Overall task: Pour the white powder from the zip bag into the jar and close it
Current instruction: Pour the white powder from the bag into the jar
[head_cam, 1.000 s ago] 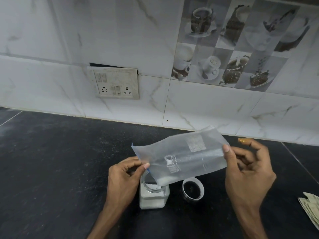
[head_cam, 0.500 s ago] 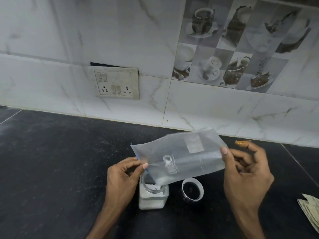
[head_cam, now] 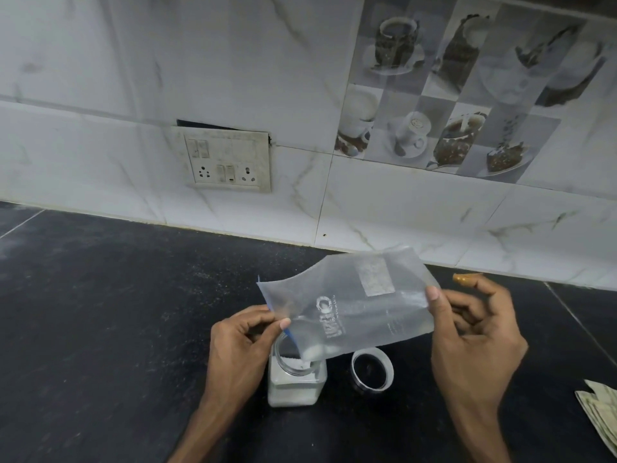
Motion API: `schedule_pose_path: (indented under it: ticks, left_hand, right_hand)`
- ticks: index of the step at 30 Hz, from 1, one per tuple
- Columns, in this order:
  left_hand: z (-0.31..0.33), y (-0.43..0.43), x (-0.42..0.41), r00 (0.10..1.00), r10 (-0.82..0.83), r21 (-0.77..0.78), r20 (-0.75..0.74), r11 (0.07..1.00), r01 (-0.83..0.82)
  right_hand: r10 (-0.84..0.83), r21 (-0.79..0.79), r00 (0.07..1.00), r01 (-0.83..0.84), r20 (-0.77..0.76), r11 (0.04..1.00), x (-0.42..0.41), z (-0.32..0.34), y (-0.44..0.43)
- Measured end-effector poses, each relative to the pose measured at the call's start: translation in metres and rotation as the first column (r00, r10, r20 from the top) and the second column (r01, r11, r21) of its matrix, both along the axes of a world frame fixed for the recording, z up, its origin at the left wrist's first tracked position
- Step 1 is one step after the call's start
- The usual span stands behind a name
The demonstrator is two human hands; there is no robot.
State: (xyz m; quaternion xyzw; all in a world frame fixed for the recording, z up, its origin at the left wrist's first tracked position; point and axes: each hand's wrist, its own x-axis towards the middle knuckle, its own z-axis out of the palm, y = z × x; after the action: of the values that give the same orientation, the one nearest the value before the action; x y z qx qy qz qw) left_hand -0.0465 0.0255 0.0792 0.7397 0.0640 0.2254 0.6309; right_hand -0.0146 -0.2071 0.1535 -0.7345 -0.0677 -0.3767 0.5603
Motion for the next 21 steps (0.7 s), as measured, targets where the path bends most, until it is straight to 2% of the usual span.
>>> schedule_pose_path:
  ticks: [21]
  left_hand:
    - [0.0009, 0.0017, 0.0011, 1.0, 0.011, -0.002, -0.004, 1.0, -0.011]
  right_hand:
    - [-0.011, -0.008, 1.0, 0.011, -0.015, 1.0, -0.0009, -0.0042, 0.0013]
